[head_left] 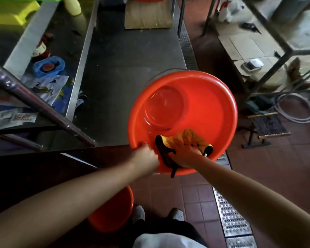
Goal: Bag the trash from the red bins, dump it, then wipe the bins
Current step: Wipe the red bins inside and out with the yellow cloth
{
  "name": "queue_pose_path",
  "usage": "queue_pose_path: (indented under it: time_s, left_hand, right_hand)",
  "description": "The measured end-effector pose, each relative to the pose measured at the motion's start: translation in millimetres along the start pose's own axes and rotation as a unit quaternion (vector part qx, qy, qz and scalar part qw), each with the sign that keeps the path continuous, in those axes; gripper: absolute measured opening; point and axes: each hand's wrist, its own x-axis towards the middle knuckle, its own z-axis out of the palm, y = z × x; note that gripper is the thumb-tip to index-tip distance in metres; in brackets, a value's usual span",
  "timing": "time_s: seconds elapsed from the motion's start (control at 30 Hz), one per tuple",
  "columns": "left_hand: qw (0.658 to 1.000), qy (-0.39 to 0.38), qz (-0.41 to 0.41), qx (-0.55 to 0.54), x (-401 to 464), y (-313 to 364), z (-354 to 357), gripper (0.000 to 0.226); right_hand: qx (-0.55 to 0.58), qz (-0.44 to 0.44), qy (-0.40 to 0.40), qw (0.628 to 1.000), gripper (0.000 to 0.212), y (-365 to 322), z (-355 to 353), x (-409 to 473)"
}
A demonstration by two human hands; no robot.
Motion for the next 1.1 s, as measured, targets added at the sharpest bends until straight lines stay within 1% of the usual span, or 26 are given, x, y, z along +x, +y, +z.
queue_pose_path:
  time_s: [0.1,0.17,0.23,0.3,0.33,0.37,0.47,0.6,0.67,0.8,0.9,1.0,1.07,1.1]
  left_hand:
    - [1.000,0.021,0.006,0.011,-3,-2,-3,0.020]
    - [1.000,0.019,0.004,0.023,-5,-3,-5,0.019]
    - [0.999,0.013,-0.003,0.038,-7,-4,-5,0.016]
    - [0.999,0.014,-0.012,0.039,-10,-6,-4,0.022]
    - [0.999,0.019,-0.017,0.034,-11,-7,-3,0.026]
    - [0.999,0.028,-0.020,0.027,-13,-8,-2,0.032]
    - [0.998,0.046,-0.029,0.028,-20,-14,4,0.049]
    - [0.994,0.055,-0.061,0.076,-38,-29,12,0.054]
    - [0.990,0.043,-0.076,0.107,-48,-41,12,0.056]
    - [0.986,-0.006,-0.100,0.134,-66,-66,1,0.057]
    - [0.980,-0.027,-0.110,0.163,-75,-81,-8,0.052]
    - [0.975,-0.035,-0.118,0.183,-76,-88,-14,0.049]
    - [0.975,-0.044,-0.122,0.180,-72,-87,-14,0.060]
    - [0.976,-0.047,-0.124,0.173,-69,-84,-13,0.072]
  right_hand:
    - [0.012,-0.001,0.002,1.000,0.073,-2,3,-34]
    - [0.022,-0.008,0.003,1.000,0.089,-1,4,-54]
    - [0.000,-0.035,0.015,0.999,0.109,0,7,-68]
    - [-0.035,-0.060,0.020,0.997,0.123,0,11,-77]
    - [-0.051,-0.064,0.022,0.996,0.125,0,13,-79]
    - [-0.067,-0.062,0.028,0.995,0.123,0,14,-80]
    - [-0.122,-0.053,0.068,0.989,0.107,1,13,-79]
    - [-0.167,-0.070,0.068,0.981,0.096,4,0,-81]
    - [-0.189,-0.079,0.076,0.976,0.094,4,-7,-85]
    - [-0.260,-0.083,0.096,0.957,0.069,-1,-28,-93]
    - [-0.325,-0.069,0.096,0.938,0.059,-7,-44,-102]
    - [-0.358,-0.066,0.145,0.920,0.056,-1,-53,-104]
    - [-0.369,-0.062,0.149,0.915,0.054,1,-55,-104]
    - [-0.376,-0.061,0.146,0.913,0.054,3,-54,-103]
